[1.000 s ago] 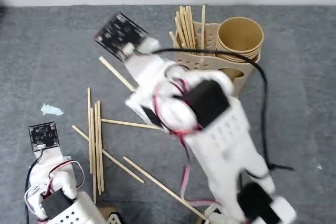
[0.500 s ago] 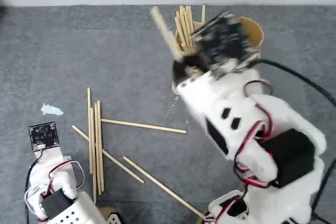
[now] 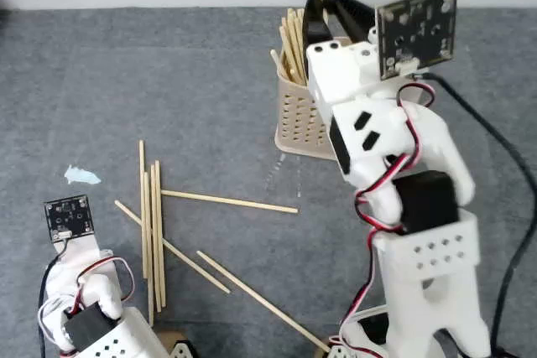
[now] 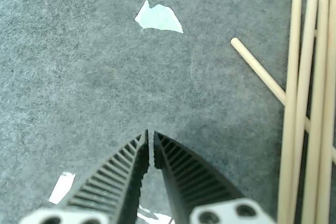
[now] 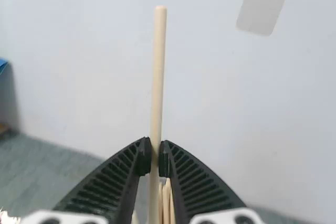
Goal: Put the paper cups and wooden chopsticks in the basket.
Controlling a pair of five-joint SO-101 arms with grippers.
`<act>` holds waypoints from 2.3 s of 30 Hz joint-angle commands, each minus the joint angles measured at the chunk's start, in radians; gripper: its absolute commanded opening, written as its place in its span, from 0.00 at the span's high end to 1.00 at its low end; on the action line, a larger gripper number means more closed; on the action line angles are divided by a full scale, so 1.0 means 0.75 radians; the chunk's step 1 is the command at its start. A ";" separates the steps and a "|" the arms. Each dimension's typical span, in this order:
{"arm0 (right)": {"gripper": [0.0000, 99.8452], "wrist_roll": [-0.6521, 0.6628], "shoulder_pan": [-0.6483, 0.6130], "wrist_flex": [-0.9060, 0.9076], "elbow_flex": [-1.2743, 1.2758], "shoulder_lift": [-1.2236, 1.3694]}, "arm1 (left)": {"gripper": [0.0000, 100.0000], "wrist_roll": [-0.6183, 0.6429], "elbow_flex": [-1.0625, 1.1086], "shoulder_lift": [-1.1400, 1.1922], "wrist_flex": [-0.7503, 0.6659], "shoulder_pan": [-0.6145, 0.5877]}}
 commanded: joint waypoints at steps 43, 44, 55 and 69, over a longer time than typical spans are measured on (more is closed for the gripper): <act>0.99 -0.403 -0.107 0.339 0.982 -0.592 | 0.98 0.010 -0.007 -0.020 -0.027 0.006; 0.99 -0.419 -0.105 0.332 1.023 -0.594 | 0.98 0.010 -0.009 -0.020 -0.027 0.008; 0.99 -0.442 -0.038 0.066 1.459 -0.594 | 0.98 -0.121 -0.232 -0.012 -0.016 0.014; 0.99 -0.432 -0.040 -0.267 1.690 -0.594 | 0.94 -0.155 -0.433 -0.010 0.102 0.186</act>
